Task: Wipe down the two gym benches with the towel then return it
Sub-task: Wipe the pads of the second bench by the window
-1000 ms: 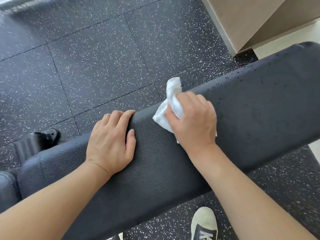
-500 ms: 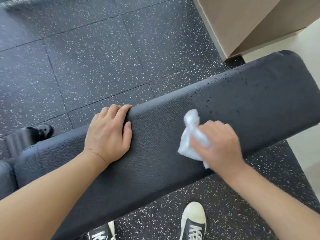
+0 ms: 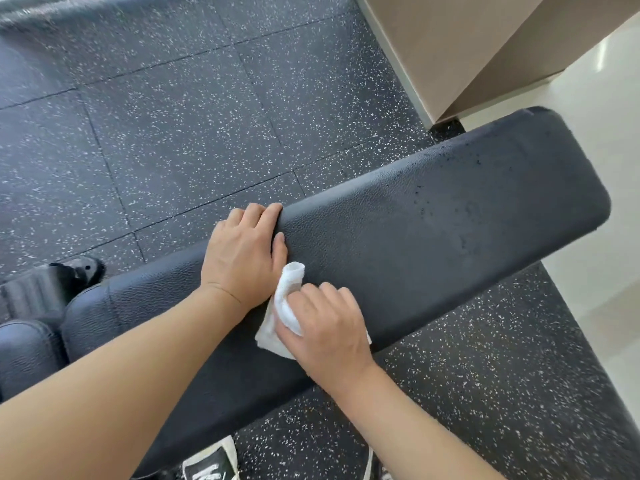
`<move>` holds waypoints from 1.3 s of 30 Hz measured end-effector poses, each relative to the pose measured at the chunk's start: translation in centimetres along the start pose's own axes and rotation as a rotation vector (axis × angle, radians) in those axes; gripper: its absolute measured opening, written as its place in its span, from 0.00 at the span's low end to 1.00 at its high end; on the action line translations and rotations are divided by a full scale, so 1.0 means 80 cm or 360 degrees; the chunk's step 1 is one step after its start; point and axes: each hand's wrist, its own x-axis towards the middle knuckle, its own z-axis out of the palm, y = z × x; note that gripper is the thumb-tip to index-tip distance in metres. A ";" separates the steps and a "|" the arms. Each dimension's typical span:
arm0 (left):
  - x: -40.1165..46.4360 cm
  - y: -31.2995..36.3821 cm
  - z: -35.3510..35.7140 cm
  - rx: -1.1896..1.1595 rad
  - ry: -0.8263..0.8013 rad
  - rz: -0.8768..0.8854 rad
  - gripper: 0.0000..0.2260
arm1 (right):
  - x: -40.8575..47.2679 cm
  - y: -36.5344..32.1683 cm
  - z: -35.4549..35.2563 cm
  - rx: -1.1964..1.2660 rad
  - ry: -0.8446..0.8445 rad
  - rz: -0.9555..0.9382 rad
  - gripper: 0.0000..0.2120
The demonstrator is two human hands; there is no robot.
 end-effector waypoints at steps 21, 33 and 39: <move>-0.001 0.040 -0.009 0.0162 -0.0200 0.0150 0.31 | -0.011 0.016 -0.007 0.0091 -0.0042 -0.0033 0.09; 0.062 0.182 0.061 0.0107 0.0263 -0.0469 0.27 | -0.030 0.332 -0.123 -0.0151 0.0308 0.0678 0.16; 0.063 0.185 0.063 0.0109 0.0314 -0.0504 0.28 | -0.033 0.213 -0.088 0.0049 0.0226 0.0536 0.13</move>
